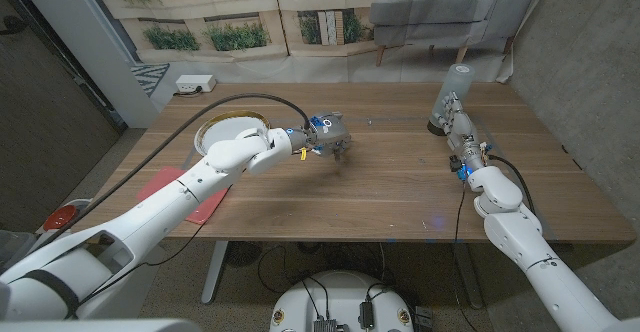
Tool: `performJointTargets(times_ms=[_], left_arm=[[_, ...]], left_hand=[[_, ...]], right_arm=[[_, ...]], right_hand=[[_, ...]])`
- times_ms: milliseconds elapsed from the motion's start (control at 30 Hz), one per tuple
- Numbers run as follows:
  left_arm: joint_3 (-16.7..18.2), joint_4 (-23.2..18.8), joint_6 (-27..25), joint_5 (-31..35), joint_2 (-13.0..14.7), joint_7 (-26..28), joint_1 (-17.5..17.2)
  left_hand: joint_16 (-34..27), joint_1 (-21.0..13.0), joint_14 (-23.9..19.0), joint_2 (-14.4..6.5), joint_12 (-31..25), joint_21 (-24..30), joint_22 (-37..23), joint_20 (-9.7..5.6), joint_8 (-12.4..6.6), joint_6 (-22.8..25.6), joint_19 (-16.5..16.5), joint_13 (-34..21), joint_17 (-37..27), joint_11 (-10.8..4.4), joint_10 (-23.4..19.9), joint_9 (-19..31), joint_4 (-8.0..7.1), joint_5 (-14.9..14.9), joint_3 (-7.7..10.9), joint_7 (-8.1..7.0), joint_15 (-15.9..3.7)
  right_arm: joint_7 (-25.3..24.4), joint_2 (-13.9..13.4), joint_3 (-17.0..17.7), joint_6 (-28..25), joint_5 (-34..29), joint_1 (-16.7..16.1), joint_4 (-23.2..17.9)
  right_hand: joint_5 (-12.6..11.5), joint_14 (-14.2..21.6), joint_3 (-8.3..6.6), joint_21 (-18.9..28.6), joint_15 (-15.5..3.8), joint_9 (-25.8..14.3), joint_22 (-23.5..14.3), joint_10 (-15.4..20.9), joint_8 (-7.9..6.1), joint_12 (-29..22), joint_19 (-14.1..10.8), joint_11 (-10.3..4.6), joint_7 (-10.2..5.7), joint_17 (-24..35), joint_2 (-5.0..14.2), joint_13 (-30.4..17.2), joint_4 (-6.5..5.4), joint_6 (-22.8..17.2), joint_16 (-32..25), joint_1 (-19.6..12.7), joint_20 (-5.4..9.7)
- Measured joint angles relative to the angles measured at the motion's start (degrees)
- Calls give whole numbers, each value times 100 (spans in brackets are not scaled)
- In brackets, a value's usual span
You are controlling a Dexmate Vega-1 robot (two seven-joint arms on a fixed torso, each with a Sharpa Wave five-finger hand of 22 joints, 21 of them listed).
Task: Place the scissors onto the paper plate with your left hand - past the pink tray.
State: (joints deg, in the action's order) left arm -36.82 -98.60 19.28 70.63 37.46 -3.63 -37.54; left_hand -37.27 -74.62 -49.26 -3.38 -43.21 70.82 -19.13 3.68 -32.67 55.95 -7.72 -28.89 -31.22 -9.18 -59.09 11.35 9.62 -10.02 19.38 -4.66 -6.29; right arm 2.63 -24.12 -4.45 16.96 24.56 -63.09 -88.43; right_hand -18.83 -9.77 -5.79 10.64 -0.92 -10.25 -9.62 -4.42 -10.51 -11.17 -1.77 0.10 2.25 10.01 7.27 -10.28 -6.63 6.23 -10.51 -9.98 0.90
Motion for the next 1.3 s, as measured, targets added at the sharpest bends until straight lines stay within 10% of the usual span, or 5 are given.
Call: performJointTargets(times_ms=[1300], left_arm=[[751,-933,-498,254,580,-9,-683]], left_hand=[[133,2,-63,2,133,260,68,-31,66,80,92,-188,-116,8,-54,-2,-24,9,24,37,-19]], right_arm=[[51,132,-218,44,-149,172,-80]], right_hand=[[22,0,0,0,0,0,0,20,0,0,0,20,0,-1,-1,0,0,0,0,-1,0]])
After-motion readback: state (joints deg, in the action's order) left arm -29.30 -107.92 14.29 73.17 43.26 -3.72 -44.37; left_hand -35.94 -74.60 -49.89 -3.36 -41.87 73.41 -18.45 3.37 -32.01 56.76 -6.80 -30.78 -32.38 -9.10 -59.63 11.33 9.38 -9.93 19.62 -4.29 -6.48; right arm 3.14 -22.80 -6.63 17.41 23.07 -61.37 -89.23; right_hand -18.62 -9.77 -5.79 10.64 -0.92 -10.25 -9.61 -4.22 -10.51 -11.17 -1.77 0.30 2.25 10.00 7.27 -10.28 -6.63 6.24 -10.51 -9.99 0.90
